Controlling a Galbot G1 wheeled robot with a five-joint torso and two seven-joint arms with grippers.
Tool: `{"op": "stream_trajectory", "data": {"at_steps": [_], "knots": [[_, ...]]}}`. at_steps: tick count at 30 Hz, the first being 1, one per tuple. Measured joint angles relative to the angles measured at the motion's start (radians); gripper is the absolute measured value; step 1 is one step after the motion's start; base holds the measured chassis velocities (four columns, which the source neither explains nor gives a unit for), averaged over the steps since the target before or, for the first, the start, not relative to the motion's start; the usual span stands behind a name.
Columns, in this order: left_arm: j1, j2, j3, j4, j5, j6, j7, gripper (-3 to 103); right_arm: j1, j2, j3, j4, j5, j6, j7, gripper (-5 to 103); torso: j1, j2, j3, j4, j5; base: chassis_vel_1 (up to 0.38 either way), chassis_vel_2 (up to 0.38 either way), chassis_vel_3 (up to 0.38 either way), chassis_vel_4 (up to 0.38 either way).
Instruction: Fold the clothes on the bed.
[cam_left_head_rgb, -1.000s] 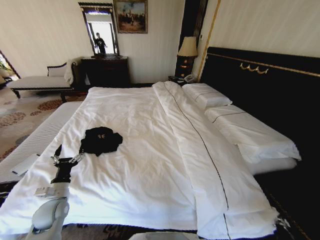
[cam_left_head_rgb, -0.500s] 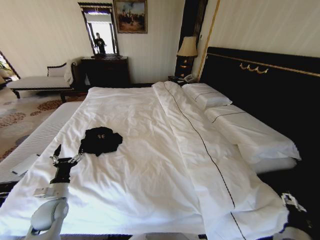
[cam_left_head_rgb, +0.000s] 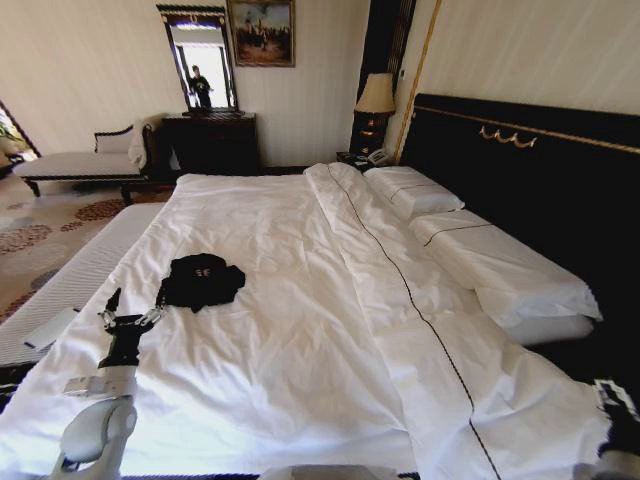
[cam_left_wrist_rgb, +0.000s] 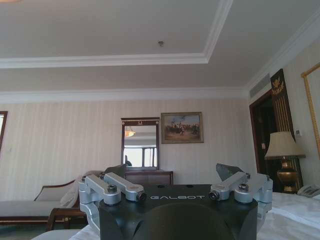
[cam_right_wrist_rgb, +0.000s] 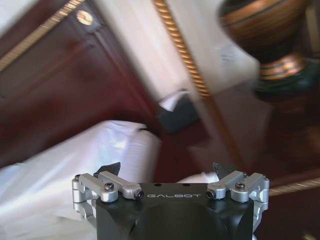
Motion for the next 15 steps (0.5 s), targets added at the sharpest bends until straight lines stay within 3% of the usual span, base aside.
{"op": "stream_trajectory", "data": {"at_steps": [3,8,15], "knots": [[-0.003,-0.001,0.005,0.000,-0.002,-0.001,0.000,100,0.001,0.000,0.000,0.018,0.007,-0.056,0.125,100,0.000,0.000,0.000,0.0003,0.0001,0.000,0.000,0.000,0.000],[-0.001,0.010,0.005,0.001,-0.015,-0.010,0.000,100,0.006,0.005,0.000,0.009,-0.012,-0.113,0.237,100,0.000,0.000,0.000,0.0003,0.0005,0.000,0.000,0.000,0.000],[-0.001,0.031,-0.001,0.013,-0.031,-0.020,0.001,100,0.012,-0.008,0.020,0.066,-0.011,-0.100,0.212,100,0.000,0.000,0.000,0.0002,0.0003,0.000,0.000,0.000,0.000]]}}
